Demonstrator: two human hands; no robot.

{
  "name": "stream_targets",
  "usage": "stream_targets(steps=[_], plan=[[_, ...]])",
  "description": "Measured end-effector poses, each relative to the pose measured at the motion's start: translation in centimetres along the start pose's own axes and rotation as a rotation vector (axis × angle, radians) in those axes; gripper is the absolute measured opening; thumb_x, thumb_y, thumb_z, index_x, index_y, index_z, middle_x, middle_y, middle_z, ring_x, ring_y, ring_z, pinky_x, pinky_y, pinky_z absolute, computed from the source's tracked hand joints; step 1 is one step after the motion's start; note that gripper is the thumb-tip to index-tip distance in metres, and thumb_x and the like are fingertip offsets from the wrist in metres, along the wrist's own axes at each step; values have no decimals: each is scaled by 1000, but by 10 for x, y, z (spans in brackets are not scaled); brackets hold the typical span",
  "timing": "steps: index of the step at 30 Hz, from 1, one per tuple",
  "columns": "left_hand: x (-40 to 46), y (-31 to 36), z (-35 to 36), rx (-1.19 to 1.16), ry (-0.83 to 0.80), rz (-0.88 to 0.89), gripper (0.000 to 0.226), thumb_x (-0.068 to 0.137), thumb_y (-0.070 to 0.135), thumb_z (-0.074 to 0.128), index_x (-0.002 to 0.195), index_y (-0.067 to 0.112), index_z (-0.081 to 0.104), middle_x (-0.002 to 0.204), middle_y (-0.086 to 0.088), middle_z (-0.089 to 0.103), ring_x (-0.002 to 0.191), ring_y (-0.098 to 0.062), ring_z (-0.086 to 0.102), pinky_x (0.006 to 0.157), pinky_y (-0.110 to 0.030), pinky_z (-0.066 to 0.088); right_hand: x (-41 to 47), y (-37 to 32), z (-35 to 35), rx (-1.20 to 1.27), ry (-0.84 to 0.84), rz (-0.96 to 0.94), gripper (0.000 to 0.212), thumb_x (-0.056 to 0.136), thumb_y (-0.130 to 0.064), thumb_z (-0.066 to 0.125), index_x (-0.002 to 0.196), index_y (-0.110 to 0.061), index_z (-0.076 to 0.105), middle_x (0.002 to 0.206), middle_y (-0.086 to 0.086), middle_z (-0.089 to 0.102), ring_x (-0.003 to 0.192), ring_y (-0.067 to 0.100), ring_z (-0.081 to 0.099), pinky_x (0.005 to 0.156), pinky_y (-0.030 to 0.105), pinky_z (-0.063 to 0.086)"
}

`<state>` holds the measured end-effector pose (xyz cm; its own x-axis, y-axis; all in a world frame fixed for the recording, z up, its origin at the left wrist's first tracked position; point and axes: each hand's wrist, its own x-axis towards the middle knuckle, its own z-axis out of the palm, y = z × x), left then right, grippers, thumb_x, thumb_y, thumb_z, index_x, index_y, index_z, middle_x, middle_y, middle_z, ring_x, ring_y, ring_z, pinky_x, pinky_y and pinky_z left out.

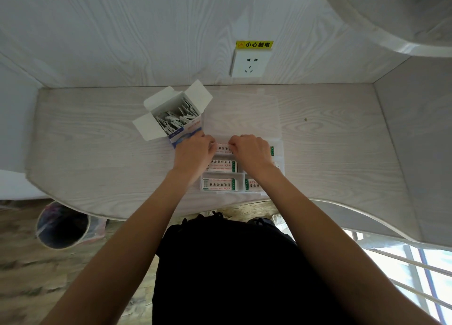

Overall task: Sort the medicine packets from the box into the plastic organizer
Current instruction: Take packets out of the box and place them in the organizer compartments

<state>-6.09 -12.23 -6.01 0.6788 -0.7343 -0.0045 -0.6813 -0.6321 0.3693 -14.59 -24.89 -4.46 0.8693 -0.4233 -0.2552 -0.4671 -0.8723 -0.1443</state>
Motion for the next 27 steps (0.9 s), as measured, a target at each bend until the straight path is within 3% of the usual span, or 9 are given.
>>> stream_targets(steps=[6,12,16,19,21,23,25,27], plan=[[0,-4,-4,122,-5,-30,30,97,31,39,103,21,67,99,-2,66,87,-21,62,61,-27,38,0,-3,-7,19,-19,50,26,100,-28,40,117,-19,59,98,7,67,86,26,62,65,30,40],[-3,-4,-6,41,47,-3,21,94,28,51,100,20,68,92,0,68,83,-21,64,61,-28,46,-3,0,-7,50,8,90,27,99,-30,43,120,-21,58,102,6,69,90,26,64,71,31,43],[-12,-7,-14,-91,106,91,16,91,25,57,99,18,68,86,0,66,70,-16,62,57,-25,43,-14,7,-15,260,141,101,21,96,-25,51,111,-19,65,101,-1,71,84,19,66,76,33,52],[-25,-3,-35,-212,315,242,17,92,22,56,100,15,69,82,1,63,61,-3,48,54,-18,42,-20,7,-29,481,337,15,15,92,-24,57,100,-19,69,93,-6,71,72,7,63,73,31,55],[-31,-4,-53,-209,486,236,17,91,21,57,98,12,69,84,-3,65,72,-9,52,63,-18,43,-16,0,-38,473,470,-121,13,90,-23,59,94,-16,70,90,-4,71,80,11,63,75,29,53],[-31,-16,-67,-127,554,149,23,87,25,59,103,12,68,97,-7,66,93,-18,54,79,-23,40,-4,-12,-45,331,595,-278,16,88,-25,59,89,-15,71,91,-1,70,93,18,56,81,25,44],[-28,-32,-74,-40,467,5,42,82,32,63,119,13,59,117,-8,61,114,-25,50,95,-33,35,11,-31,-54,255,642,-390,18,85,-28,59,88,-16,71,89,-1,70,96,21,51,82,26,36],[-23,-45,-73,-23,281,-148,67,77,37,70,134,11,45,137,-10,48,131,-27,38,109,-44,23,25,-50,-63,150,583,-425,17,84,-29,61,93,-17,71,90,0,71,98,26,54,82,32,36]])
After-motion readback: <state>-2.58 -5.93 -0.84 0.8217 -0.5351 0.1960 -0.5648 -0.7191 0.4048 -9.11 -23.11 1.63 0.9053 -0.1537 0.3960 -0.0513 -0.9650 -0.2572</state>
